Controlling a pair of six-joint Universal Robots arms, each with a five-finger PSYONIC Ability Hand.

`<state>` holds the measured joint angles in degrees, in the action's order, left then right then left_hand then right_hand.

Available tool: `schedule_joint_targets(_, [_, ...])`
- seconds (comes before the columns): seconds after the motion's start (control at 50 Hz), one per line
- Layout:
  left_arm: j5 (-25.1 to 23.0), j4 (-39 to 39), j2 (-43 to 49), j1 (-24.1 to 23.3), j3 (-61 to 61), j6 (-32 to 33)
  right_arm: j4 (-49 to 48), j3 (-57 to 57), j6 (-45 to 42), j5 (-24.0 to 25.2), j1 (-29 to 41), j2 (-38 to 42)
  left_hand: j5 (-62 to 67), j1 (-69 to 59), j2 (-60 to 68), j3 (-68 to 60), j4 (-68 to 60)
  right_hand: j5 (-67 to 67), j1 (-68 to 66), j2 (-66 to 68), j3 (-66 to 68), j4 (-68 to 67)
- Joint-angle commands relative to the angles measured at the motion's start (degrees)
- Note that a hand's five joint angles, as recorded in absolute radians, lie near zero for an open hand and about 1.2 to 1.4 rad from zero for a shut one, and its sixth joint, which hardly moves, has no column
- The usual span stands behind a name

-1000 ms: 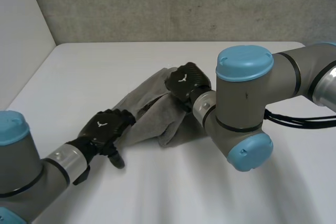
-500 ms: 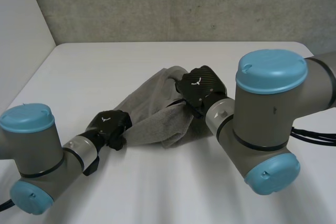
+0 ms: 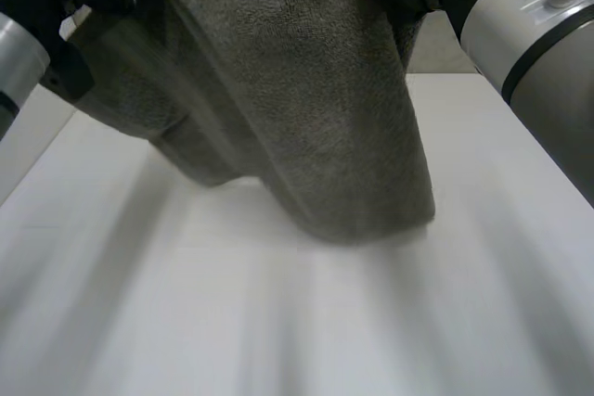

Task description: Fold the towel.

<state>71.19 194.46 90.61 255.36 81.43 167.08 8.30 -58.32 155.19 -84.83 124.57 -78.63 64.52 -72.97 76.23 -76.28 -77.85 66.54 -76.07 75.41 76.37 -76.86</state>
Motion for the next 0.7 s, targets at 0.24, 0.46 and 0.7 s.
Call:
schedule_joint_targets(0.24, [2.2, -7.3, 36.9, -0.3, -34.7, 7.4, -1.7, 32.0, -11.1, 0.9, 1.6, 31.3, 5.5, -7.0, 3.8, -3.7, -2.2, 3.5, -3.9, 4.6, 3.6, -3.1])
schedule_joint_targets(0.46, [12.5, -5.3, 39.1, -0.6, -64.4, 8.3, -16.1, 63.3, -11.7, -4.3, 1.6, 42.2, 5.5, -7.0, 3.8, -3.7, -2.2, 3.5, -3.9, 4.6, 3.6, -3.1])
schedule_joint_targets(0.7, [6.8, -5.4, 30.6, 0.0, -38.1, 8.0, 0.2, 42.8, -12.2, -3.6, 1.3, 36.2, 5.5, -7.0, 3.8, -3.7, -2.2, 3.5, -3.9, 4.6, 3.6, -3.1])
